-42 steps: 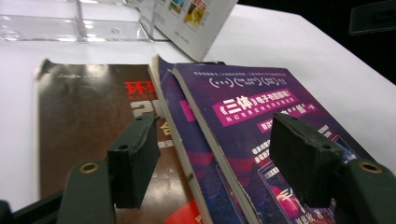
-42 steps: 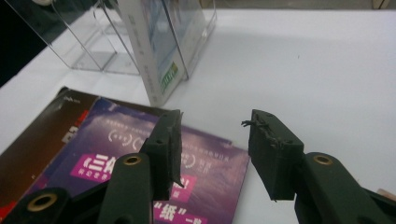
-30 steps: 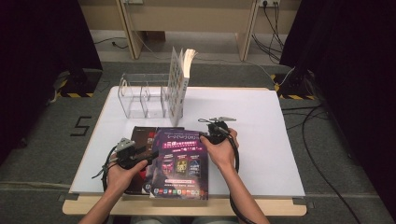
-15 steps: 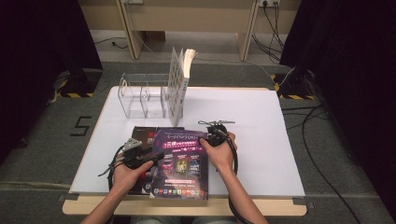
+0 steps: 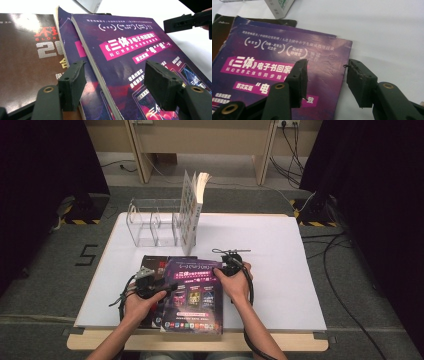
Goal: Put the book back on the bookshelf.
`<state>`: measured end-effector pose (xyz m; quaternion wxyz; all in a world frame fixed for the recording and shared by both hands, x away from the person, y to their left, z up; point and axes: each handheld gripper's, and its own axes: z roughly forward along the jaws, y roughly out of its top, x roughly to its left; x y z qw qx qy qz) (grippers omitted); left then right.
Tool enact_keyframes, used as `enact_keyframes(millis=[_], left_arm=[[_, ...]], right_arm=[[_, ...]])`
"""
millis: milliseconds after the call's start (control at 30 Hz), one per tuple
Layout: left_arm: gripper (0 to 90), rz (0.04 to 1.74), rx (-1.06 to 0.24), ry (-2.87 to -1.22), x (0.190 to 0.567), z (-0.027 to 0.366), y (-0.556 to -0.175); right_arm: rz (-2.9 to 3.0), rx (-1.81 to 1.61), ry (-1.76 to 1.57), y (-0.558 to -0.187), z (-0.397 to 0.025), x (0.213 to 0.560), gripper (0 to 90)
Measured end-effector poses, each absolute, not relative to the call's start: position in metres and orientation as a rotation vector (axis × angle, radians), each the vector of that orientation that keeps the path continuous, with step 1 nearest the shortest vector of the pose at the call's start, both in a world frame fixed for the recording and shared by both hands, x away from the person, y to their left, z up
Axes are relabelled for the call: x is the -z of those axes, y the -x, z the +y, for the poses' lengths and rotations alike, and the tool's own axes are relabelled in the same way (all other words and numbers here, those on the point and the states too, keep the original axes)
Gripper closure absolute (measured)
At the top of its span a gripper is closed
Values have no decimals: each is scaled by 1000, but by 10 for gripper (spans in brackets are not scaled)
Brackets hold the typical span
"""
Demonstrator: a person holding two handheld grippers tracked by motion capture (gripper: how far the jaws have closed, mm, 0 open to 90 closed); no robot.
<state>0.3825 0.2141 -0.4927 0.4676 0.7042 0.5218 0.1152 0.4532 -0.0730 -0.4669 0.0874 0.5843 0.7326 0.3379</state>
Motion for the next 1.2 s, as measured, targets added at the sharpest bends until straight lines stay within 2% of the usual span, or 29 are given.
enact_keyframes(millis=[533,1200], left_arm=[[325,1284,-225,-1718,493,207,-388],[311,1291,-249,-1747,492,202,-386]], right_arm=[[2192,-1000,-1783,-457,-71,476,501],[2206,-1016,-1815,-465,-71,478,445]])
